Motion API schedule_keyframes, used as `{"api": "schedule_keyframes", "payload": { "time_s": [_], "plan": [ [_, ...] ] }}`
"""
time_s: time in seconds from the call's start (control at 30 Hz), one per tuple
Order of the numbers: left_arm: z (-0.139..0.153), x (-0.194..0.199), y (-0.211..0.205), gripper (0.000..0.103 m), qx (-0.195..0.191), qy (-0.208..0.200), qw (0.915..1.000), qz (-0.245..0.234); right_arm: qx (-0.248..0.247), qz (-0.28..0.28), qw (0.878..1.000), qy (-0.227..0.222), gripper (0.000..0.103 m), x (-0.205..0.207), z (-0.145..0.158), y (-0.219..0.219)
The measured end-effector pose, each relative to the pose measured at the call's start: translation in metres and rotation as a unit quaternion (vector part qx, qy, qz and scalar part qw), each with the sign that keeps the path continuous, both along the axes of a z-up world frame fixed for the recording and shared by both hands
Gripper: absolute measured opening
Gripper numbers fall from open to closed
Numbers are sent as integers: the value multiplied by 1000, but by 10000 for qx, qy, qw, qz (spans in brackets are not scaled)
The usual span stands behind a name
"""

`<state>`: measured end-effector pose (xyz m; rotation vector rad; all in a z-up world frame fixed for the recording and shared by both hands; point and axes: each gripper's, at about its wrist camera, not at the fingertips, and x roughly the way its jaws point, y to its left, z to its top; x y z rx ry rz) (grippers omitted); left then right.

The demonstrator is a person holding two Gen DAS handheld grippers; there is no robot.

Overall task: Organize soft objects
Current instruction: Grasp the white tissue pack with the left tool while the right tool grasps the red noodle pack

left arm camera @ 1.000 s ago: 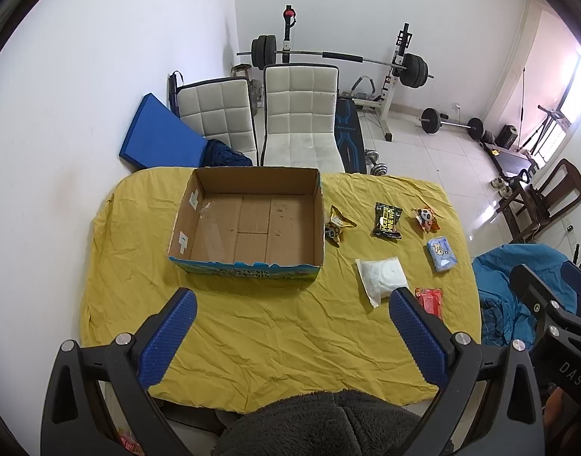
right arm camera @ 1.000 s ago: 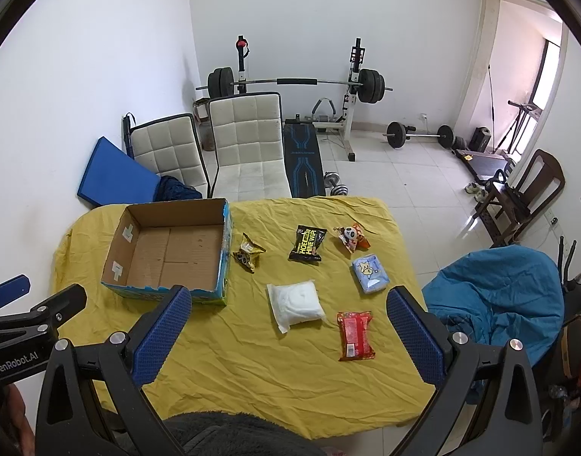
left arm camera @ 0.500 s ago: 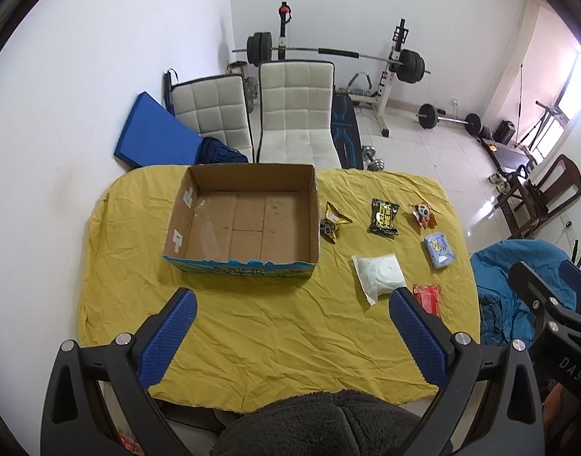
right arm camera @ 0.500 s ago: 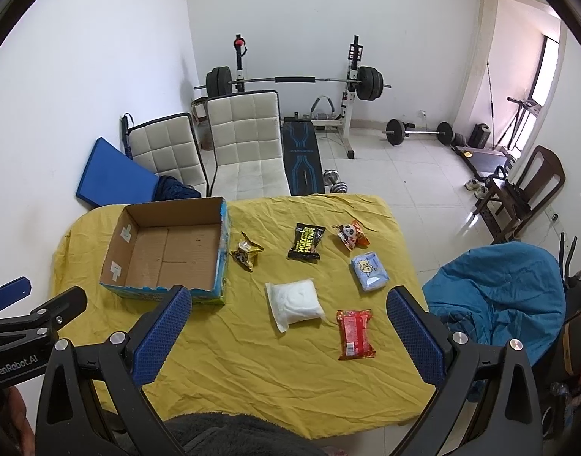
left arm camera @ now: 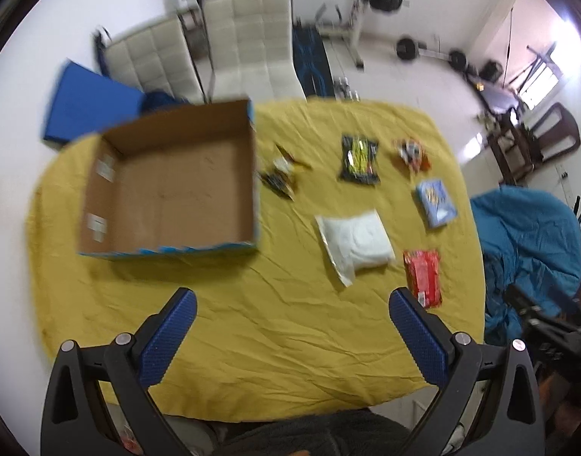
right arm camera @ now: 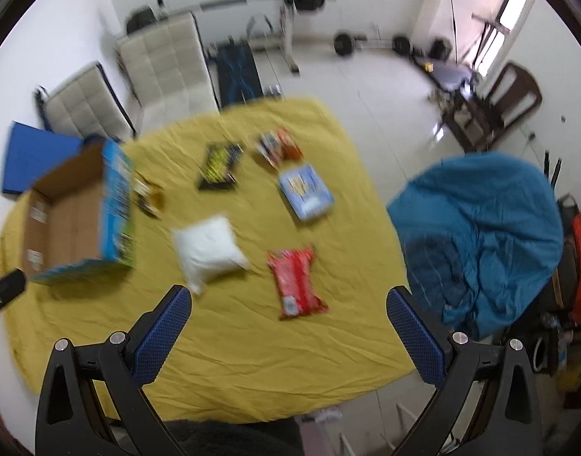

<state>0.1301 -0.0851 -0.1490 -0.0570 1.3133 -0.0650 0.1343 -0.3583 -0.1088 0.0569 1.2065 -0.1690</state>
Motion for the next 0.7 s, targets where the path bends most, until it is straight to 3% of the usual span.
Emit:
{"api": "schedule_keyframes", "payload": {
  "time_s": [0.2, 0.27, 0.37, 0.47, 0.53, 0.7],
  "plan": [
    [-87, 42, -35, 103, -147, 829, 9964, -25, 80, -76, 9960, 882, 103, 36, -120, -48],
    [-120, 55, -48, 103, -69, 1231, 9923, -88, 96, -52, 9932, 1156, 103, 46, -166, -60],
    [-156, 70, -59, 103, -250, 1658, 9858, -38, 211, -31, 9866, 1616, 102, 60, -228, -69],
    [-186, 84, -70, 103, -347, 1901, 9811, -11, 442, 10, 9804, 1921, 94, 70, -280, -73],
    [-198, 91, -76, 103, -384, 1977, 9795, 8, 616, -26, 9751, 2130, 84, 76, -312, -77],
    [-217, 112, -88, 103, -533, 2087, 9765, 103, 1010, -174, 9656, 2392, 64, 81, -353, -85]
  ]
}}
